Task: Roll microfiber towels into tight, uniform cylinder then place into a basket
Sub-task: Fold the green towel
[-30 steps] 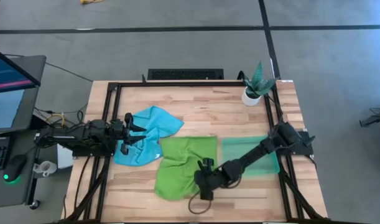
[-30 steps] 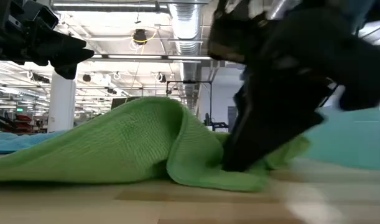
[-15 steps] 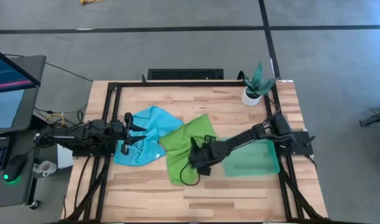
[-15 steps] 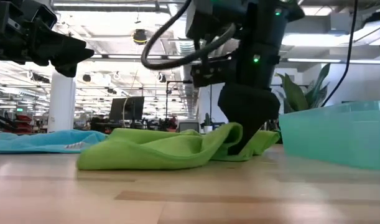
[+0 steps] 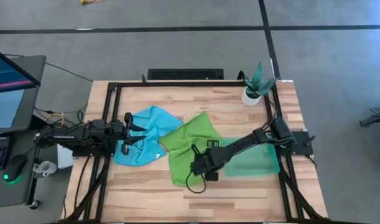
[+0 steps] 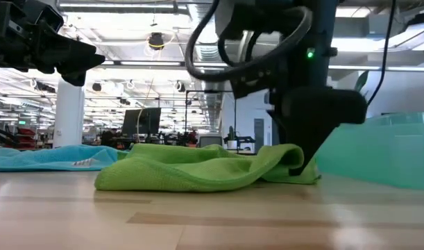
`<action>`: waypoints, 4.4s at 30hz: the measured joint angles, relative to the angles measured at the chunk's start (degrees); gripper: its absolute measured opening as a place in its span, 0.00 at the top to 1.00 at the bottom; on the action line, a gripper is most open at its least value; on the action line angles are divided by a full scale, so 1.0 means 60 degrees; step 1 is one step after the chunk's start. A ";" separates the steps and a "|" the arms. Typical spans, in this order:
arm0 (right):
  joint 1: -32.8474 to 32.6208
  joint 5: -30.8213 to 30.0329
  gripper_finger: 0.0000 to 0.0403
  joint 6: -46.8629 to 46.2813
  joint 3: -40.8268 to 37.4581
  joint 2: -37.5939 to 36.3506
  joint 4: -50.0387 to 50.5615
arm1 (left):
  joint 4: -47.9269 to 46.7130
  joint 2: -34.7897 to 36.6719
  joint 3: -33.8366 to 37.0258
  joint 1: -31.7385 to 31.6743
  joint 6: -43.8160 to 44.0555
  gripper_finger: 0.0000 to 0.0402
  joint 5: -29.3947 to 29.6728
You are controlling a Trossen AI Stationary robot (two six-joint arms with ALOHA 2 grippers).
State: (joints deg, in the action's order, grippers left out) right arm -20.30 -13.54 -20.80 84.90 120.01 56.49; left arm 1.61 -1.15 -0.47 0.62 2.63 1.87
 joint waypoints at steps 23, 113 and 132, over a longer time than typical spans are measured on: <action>-0.2601 -0.1972 0.49 -0.0863 0.0429 -0.0055 -0.0218 | 0.0002 0.0000 0.0000 0.0001 0.0277 0.65 0.0000; -0.1244 -0.0262 0.99 -0.2707 0.1639 -0.0051 0.1912 | 0.0141 -1.4815 -0.6771 0.4989 -0.0749 0.65 0.1170; -0.1223 -0.0262 0.99 -0.2679 0.1643 -0.0055 0.1984 | 0.0114 -1.6553 -0.8178 0.4346 -0.1363 0.65 -0.0001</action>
State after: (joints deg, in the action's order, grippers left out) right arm -27.64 -15.11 -36.87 94.76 119.68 68.39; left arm 2.29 -100.47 -49.54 26.70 -5.55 1.86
